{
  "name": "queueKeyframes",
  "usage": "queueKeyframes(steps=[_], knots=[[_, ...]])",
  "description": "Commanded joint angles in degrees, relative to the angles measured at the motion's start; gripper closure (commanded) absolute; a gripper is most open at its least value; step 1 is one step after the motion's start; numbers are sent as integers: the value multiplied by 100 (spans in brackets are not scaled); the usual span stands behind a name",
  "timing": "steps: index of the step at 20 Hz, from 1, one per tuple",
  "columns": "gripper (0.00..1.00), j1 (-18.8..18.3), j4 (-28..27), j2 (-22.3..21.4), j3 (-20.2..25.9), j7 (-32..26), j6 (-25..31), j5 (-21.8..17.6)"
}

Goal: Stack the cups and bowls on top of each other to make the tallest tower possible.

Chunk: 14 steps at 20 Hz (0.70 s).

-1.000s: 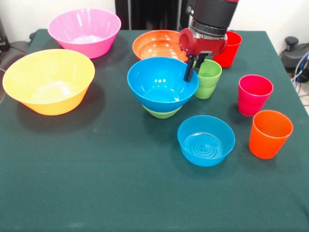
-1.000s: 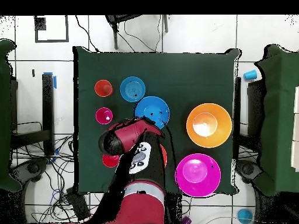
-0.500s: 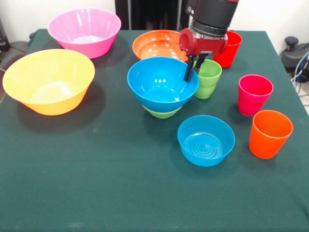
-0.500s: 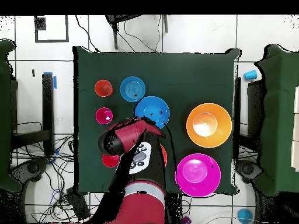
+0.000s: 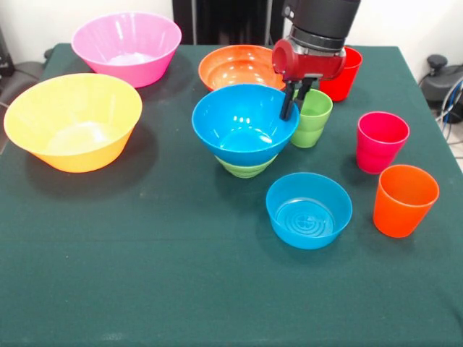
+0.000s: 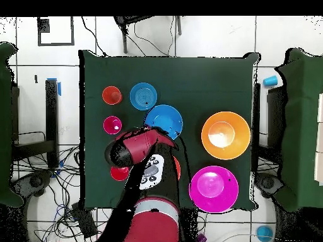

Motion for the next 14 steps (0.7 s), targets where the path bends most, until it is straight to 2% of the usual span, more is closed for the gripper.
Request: queueKeyframes(steps=[1,7,14], knots=[[100,-150,647,-270,862,654,251,312],[100,-57,862,-466,858,707,351,504],[100,101,792,-401,633,704,337,521]])
